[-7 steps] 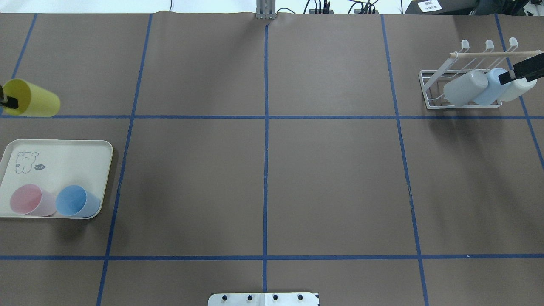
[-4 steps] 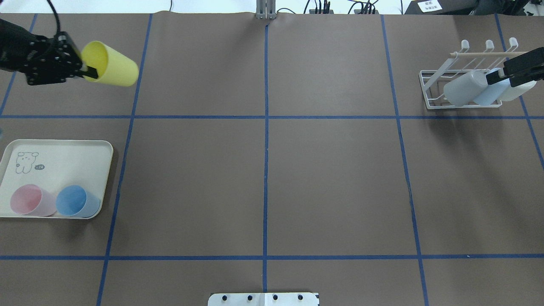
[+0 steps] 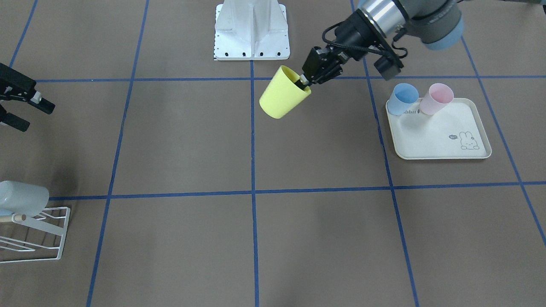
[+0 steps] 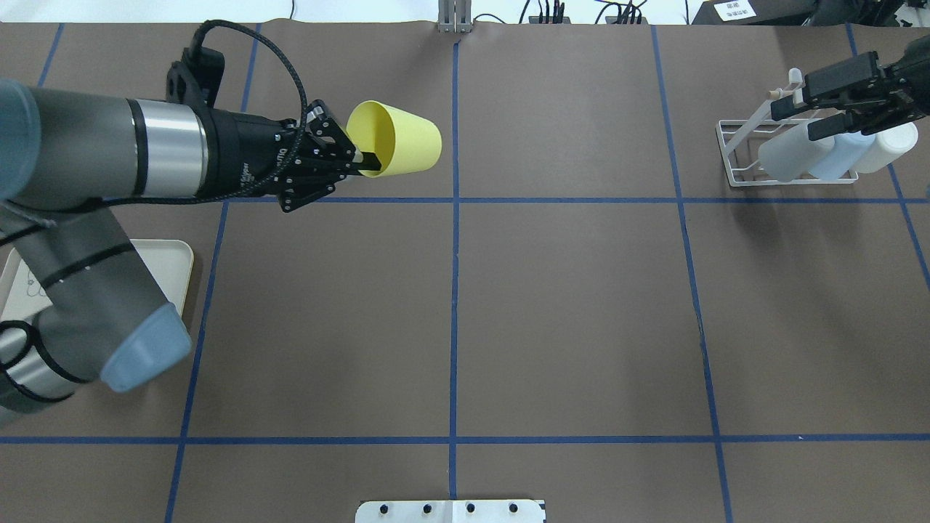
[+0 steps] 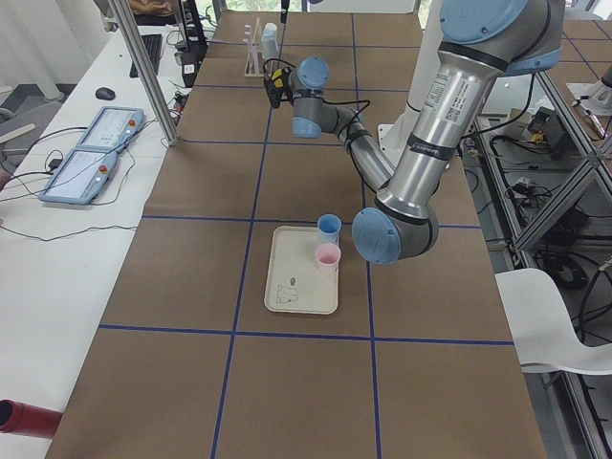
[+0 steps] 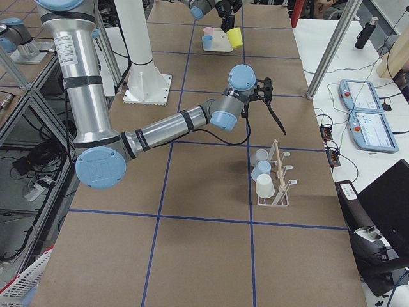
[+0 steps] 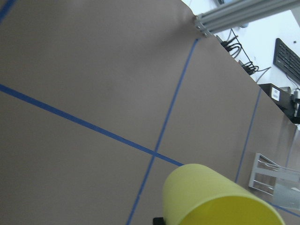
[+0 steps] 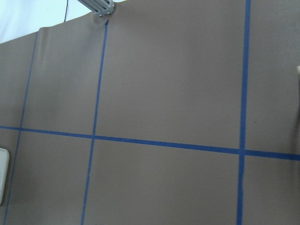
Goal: Transfer IKEA cup to right arm and place on rack
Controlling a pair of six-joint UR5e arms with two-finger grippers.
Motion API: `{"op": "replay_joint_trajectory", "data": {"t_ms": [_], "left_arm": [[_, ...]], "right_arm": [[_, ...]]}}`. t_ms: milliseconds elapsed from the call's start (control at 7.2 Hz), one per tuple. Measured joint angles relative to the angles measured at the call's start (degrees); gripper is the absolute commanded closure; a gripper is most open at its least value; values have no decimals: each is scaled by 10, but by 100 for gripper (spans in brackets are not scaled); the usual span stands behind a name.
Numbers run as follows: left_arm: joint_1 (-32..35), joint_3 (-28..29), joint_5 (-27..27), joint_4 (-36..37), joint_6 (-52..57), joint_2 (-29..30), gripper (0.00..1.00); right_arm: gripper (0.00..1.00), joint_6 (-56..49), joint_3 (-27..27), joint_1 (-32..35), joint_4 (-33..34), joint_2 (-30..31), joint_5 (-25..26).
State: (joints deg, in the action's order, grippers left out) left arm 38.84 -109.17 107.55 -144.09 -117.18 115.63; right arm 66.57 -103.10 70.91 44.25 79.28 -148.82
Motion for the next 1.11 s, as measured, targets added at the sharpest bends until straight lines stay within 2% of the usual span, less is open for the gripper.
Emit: {"op": "replay_joint_trajectory", "data": {"t_ms": [139, 278, 555, 694, 833, 1110], "left_arm": [[-43, 8, -59, -66, -30, 3, 100], [-73, 22, -91, -133, -46, 4, 100], [-94, 65, -112, -268, -72, 6, 100], [-97, 77, -114, -309, -89, 8, 100], [-97, 82, -114, -327, -102, 15, 100], [-98, 85, -113, -335, -111, 23, 100]], "right_arm": [[4, 66, -1, -20, -53, -6, 14], [5, 120, -2, -42, -98, -16, 25], [6, 190, -3, -84, -183, -39, 42], [8, 241, -3, -106, -233, -53, 58], [8, 310, -3, -138, -295, -66, 99], [7, 427, -3, -216, -419, -75, 214]]}}
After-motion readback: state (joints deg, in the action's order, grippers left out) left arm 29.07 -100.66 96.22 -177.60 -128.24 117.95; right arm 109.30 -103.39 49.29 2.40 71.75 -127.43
